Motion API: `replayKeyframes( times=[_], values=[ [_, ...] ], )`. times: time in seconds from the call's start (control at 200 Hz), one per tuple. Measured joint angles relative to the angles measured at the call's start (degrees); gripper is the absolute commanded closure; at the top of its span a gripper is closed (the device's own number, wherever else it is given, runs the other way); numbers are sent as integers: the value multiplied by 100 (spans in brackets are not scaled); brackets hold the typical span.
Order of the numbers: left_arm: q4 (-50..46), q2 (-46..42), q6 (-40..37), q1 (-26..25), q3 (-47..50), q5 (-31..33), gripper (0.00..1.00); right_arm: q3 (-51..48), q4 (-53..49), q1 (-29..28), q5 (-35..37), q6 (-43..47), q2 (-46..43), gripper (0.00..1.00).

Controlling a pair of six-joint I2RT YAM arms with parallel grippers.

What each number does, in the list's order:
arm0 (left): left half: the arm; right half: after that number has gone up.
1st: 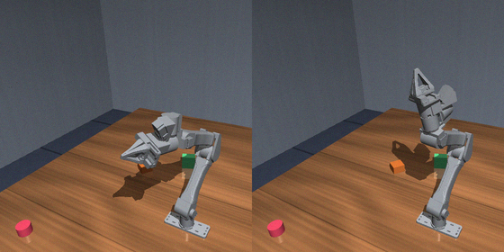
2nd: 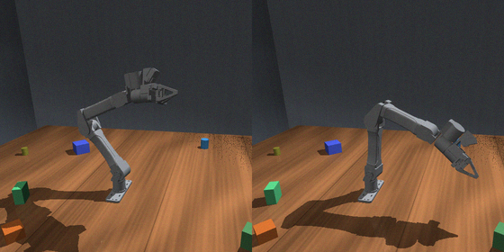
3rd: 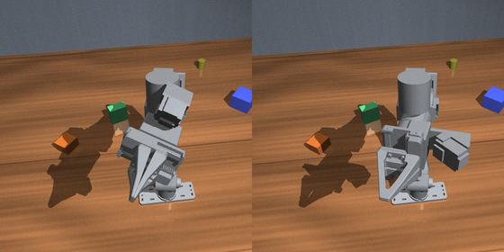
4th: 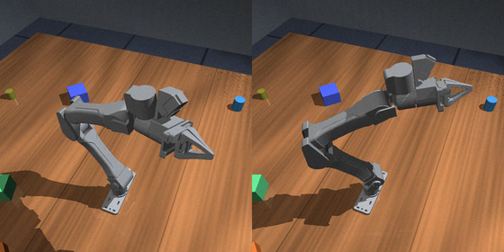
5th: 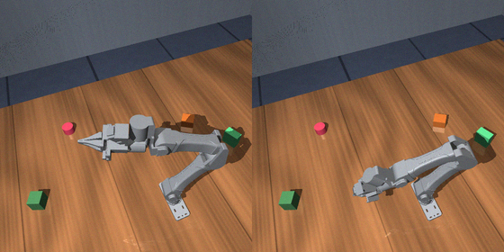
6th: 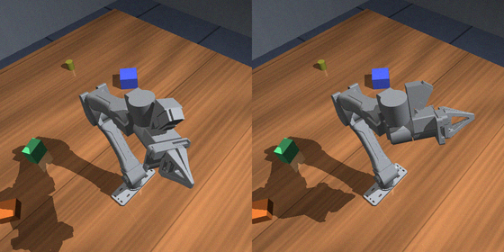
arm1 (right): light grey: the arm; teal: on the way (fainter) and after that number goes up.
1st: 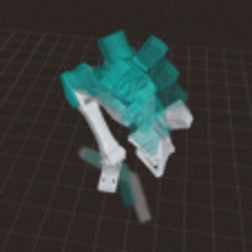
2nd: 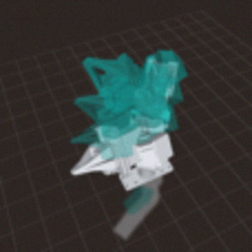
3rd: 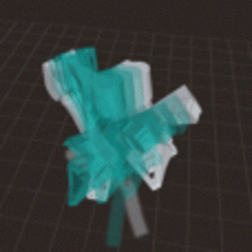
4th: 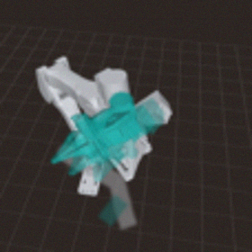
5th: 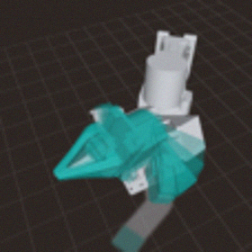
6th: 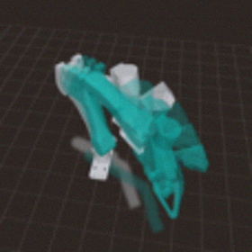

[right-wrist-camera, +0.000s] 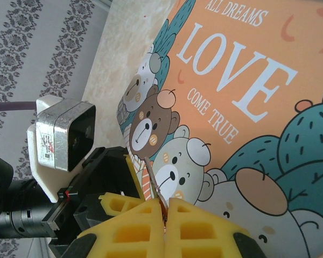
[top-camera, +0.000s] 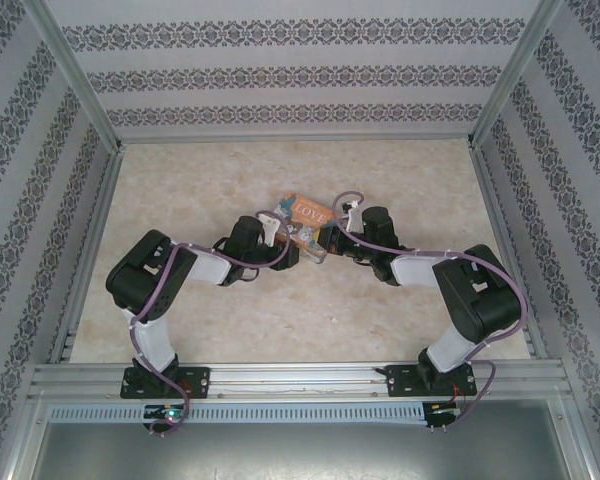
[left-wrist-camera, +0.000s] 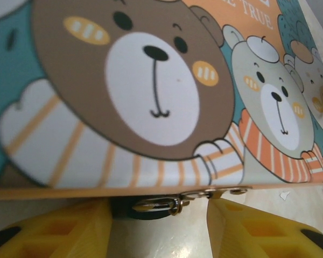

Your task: Unlock a padlock with a key

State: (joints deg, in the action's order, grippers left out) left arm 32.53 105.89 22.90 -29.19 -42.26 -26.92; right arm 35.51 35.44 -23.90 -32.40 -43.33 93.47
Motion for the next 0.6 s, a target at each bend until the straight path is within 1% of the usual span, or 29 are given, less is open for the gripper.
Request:
replayKeyframes(
  times=[0.6],
  values=[
    [-11, 153, 70, -138, -177, 221, 57, 0, -35, -37, 48, 0, -26, 100]
  ],
)
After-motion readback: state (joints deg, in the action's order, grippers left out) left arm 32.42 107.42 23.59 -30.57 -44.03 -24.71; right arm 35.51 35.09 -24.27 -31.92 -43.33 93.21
